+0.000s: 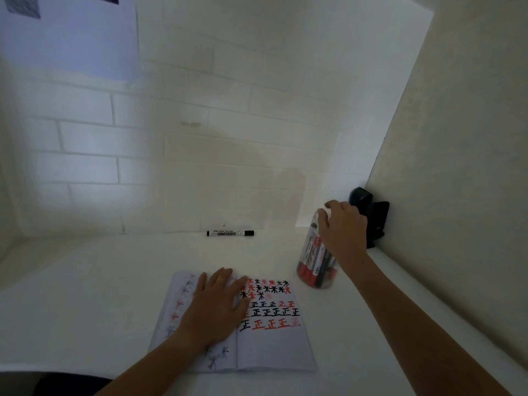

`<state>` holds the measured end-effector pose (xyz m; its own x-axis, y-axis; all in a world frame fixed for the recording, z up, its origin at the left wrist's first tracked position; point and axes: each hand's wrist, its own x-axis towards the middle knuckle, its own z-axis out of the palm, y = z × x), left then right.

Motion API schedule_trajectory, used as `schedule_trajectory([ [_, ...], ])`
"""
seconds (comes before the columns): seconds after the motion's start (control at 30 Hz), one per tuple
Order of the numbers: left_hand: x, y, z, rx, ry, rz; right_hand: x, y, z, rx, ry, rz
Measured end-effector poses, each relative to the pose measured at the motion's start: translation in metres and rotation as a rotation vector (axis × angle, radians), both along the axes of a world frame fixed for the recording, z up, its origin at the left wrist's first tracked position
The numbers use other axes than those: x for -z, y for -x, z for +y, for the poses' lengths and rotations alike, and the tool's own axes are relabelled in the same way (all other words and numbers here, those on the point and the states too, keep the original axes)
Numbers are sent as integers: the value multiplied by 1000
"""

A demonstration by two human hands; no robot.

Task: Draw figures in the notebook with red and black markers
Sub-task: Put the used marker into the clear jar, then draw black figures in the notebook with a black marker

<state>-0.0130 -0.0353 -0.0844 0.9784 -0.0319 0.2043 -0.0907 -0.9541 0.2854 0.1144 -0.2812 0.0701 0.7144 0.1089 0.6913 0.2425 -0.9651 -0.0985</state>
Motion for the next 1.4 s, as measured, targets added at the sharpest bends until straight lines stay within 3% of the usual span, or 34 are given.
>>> schedule_trajectory([
  [0.07, 1, -1, 0, 7, 17, -15, 0, 3, 9, -73, -6, -136],
  [0.17, 0, -1, 0, 21, 40, -18, 10, 10, 40, -249, -3, -190],
  [0.23, -3, 1, -2, 23, 35, -19, 29, 10, 68, -368, -29, -112],
  [0.33, -7, 4, -4, 12, 23, -11, 63, 0, 107, -470, -17, 160],
  [0.43, -7, 5, -3, 6, 26, -8, 93, -21, 141, -445, 29, 394],
  [0.53, -6, 4, -4, 8, 43, -35, 109, -40, 170, -430, 81, 510],
  [0.87, -2, 0, 1, 16, 49, -30, 123, -88, 181, -380, 377, 430],
  [1.07, -1, 3, 0, 16, 50, -14, 117, -58, 139, -424, 372, 452],
  [1.17, -1, 2, 0, 29, 65, -17, 107, -28, 114, -453, 177, 390],
  [1.27, 0, 2, 0, 66, 105, -37, 94, 12, 90, -441, -197, 358],
  [1.4, -2, 2, -1, 163, 245, -182, 84, 71, 66, -556, -885, 659],
])
